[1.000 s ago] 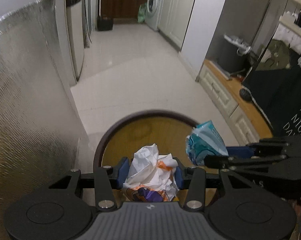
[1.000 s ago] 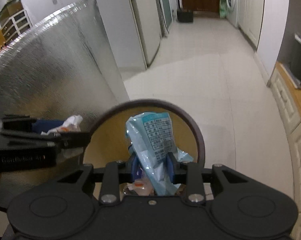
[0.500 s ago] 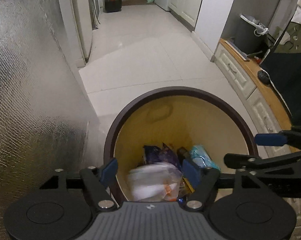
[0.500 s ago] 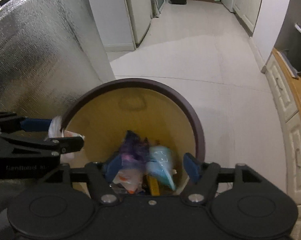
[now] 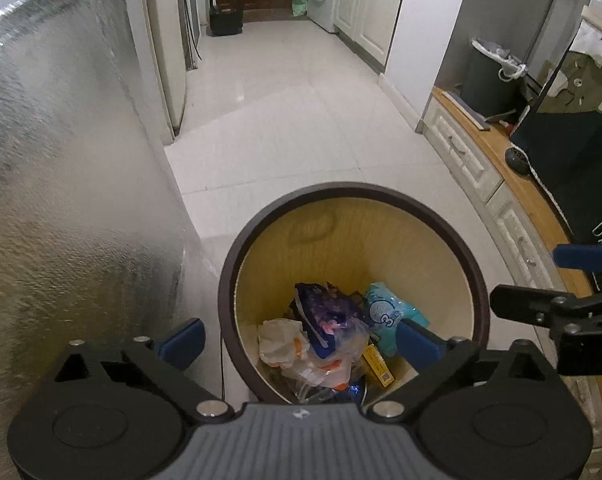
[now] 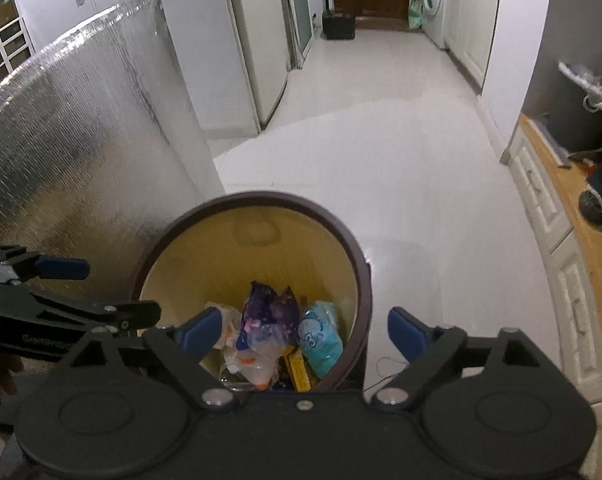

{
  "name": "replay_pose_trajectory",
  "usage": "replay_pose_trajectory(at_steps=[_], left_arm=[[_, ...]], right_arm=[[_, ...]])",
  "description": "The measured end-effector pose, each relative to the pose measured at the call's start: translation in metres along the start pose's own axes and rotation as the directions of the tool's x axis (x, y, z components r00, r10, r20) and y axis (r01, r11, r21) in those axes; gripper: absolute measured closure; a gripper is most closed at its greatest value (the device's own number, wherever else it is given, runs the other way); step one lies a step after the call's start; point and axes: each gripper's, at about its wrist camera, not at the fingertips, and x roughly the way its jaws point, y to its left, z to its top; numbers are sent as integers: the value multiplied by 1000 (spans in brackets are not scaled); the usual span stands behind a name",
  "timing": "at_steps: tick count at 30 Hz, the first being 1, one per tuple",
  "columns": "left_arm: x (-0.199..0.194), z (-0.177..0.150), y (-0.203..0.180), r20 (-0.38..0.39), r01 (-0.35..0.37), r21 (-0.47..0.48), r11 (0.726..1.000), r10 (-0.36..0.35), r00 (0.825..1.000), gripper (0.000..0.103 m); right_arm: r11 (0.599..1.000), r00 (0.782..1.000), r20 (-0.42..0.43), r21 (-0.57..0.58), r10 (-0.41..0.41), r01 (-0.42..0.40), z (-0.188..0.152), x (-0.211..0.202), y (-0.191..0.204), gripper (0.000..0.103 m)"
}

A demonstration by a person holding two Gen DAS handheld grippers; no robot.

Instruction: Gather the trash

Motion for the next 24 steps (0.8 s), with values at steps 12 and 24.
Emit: replay_pose_trajectory(at_steps=[12,24], left_arm=[[-66,-5,-4,102,-9,10,1000,8,995,0],[-157,-32,0,237,8,-5,1000,-7,971,0]], right_arm=[[999,991,125,0,-37,38,2,-72,15,0],[1000,968,249,12,-18,15,-15,-161,35,0]])
